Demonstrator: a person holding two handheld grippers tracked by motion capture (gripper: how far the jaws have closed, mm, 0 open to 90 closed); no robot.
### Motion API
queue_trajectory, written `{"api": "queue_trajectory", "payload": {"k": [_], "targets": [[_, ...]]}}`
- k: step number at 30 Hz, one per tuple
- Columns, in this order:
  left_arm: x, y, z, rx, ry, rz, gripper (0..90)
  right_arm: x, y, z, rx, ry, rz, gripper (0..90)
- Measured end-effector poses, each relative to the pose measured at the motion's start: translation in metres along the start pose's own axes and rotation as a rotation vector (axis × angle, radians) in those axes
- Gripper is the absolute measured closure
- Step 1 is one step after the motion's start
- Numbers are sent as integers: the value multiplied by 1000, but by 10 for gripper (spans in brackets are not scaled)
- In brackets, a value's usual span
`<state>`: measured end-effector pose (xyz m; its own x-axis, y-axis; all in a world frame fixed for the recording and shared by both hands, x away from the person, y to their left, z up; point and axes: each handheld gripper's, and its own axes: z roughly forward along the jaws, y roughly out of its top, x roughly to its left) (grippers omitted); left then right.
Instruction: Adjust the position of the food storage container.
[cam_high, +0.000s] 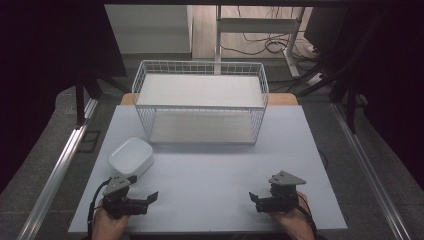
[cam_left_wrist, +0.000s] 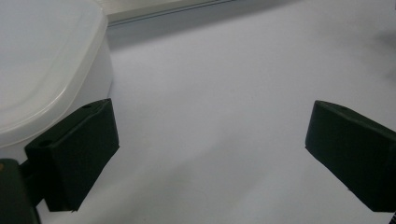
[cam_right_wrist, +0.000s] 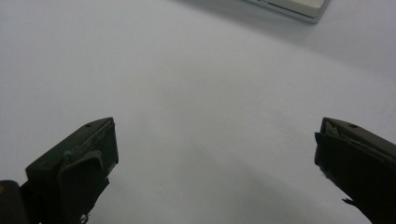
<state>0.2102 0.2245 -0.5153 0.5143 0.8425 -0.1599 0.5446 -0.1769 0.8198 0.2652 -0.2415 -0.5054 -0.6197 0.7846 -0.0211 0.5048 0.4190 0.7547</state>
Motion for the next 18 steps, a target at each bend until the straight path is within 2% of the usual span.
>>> {"api": "queue_trajectory", "payload": {"k": [8,11,14,18], "targets": [[0,-1,-3,32,4,19,43,-5,4,-2,-26,-2,22,13],[-1,1,-5,28,13,19,35,-5,5,-2,-32,1,24,28],[0,2,-8,11,-2,12,40,-4,6,-2,-32,8,22,47],[2,3,-13,7,38,15,70,-3,6,-3,-30,7,17,67]]}}
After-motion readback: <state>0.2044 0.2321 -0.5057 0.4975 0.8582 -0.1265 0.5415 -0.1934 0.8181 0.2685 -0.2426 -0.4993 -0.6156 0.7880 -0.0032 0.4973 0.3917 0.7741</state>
